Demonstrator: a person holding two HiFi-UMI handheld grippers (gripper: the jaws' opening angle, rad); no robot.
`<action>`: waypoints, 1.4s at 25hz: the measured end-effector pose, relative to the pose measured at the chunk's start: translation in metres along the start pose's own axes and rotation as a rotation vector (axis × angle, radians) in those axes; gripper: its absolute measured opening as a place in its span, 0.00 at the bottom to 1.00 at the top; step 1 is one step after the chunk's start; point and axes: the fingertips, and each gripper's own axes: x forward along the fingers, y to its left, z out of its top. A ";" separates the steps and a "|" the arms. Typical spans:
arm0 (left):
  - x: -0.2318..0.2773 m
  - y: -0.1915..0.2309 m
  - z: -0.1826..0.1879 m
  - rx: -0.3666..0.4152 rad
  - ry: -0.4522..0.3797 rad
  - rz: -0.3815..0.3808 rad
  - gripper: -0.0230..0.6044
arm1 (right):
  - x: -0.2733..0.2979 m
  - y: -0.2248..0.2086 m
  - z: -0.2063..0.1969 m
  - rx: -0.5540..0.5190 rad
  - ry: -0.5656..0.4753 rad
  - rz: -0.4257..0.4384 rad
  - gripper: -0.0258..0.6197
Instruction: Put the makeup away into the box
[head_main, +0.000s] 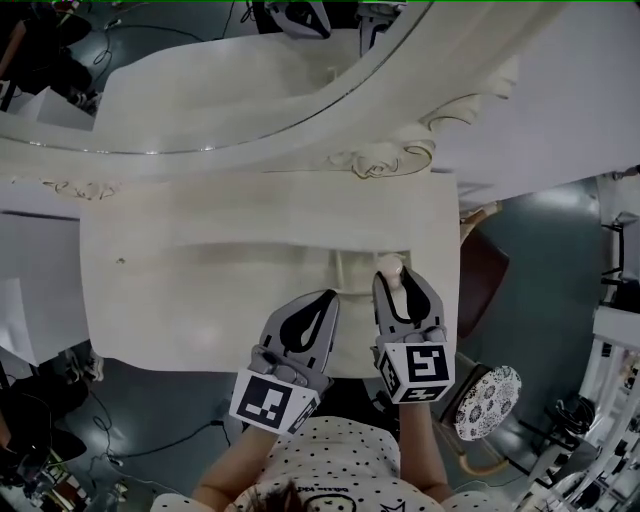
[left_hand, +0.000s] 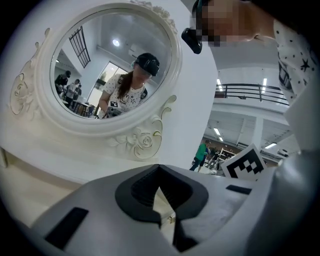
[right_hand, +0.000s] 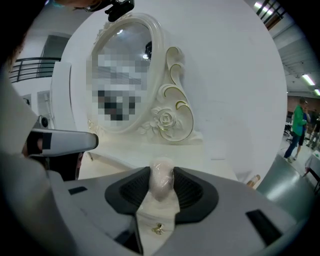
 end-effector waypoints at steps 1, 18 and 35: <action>0.001 0.000 -0.002 -0.004 0.004 0.000 0.03 | 0.002 0.000 -0.003 0.002 0.008 0.001 0.28; 0.007 0.011 -0.008 -0.030 0.018 0.010 0.03 | 0.029 0.009 -0.040 -0.015 0.133 0.031 0.28; 0.006 0.015 -0.005 -0.043 0.007 0.017 0.03 | 0.041 0.008 -0.049 -0.054 0.211 0.023 0.28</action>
